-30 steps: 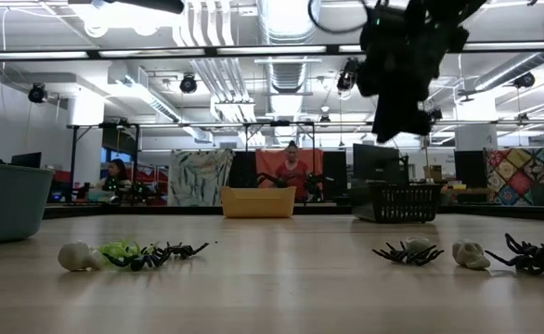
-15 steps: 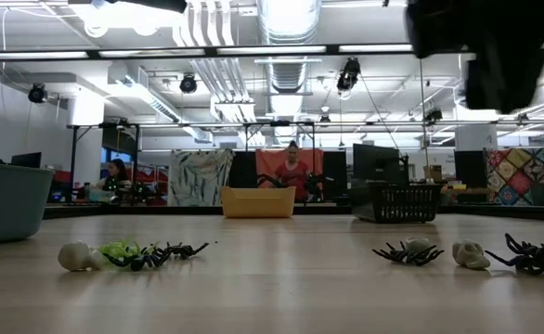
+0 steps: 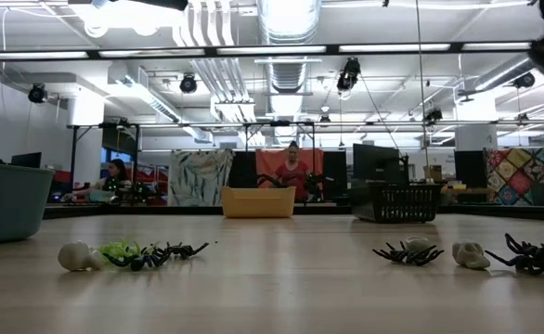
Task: Sort Halloween decoration
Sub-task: Put the green spider toy into the blue bin
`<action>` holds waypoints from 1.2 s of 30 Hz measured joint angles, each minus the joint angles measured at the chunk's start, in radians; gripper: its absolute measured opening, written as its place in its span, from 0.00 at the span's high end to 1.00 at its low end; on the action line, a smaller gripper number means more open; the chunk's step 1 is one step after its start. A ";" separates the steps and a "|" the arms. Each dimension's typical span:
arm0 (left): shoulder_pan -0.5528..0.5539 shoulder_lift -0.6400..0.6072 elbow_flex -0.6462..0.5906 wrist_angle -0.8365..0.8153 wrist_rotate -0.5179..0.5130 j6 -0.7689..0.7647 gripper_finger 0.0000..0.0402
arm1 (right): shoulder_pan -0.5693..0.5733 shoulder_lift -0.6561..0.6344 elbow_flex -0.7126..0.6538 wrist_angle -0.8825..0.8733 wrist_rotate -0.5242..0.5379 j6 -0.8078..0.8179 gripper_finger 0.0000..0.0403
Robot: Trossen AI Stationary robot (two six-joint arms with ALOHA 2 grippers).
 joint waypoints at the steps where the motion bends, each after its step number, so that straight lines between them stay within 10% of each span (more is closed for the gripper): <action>1: 0.000 0.000 0.000 0.001 0.000 0.000 0.67 | 0.009 0.001 0.000 -0.034 -0.011 0.042 0.83; 36: 0.003 0.000 0.000 0.015 0.000 0.000 0.67 | 0.025 0.278 0.003 -0.162 -0.066 -0.102 0.83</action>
